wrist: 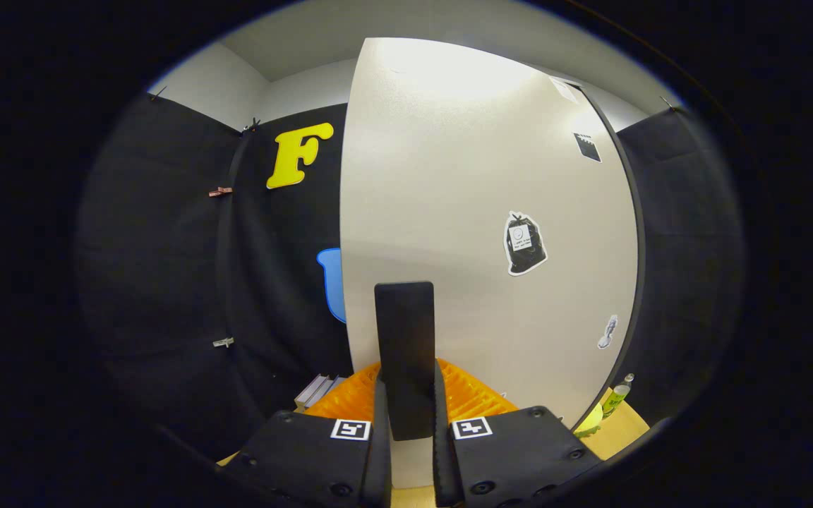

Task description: Open the shoe cabinet door, grab the shoes and put them into the shoe cabinet, then close the shoe cabinet door.

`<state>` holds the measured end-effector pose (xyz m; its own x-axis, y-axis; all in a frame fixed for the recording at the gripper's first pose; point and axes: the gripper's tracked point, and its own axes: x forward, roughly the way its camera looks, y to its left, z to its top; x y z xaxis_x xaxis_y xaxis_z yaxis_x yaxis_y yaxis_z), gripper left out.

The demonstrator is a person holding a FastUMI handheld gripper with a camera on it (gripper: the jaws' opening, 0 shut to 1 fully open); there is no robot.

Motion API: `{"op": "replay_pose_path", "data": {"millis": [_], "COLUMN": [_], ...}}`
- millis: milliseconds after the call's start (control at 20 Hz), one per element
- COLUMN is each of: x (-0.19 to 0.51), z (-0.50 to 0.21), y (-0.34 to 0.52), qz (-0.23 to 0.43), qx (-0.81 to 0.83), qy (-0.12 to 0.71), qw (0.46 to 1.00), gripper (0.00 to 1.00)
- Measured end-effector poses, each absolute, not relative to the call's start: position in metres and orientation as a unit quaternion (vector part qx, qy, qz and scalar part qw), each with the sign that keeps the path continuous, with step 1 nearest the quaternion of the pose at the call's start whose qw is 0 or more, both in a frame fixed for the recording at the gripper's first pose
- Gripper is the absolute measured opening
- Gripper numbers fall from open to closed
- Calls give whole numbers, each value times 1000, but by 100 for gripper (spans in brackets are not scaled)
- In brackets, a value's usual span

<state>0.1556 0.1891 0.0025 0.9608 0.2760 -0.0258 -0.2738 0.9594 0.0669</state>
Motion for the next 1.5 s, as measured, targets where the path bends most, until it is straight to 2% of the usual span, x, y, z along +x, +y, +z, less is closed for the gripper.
{"op": "replay_pose_path", "data": {"millis": [900, 1500], "x": [62, 52], "z": [8, 7], "y": [64, 2], "qz": [156, 139], "qx": [38, 65], "qy": [16, 34], "qw": [987, 988], "gripper": [27, 26]}}
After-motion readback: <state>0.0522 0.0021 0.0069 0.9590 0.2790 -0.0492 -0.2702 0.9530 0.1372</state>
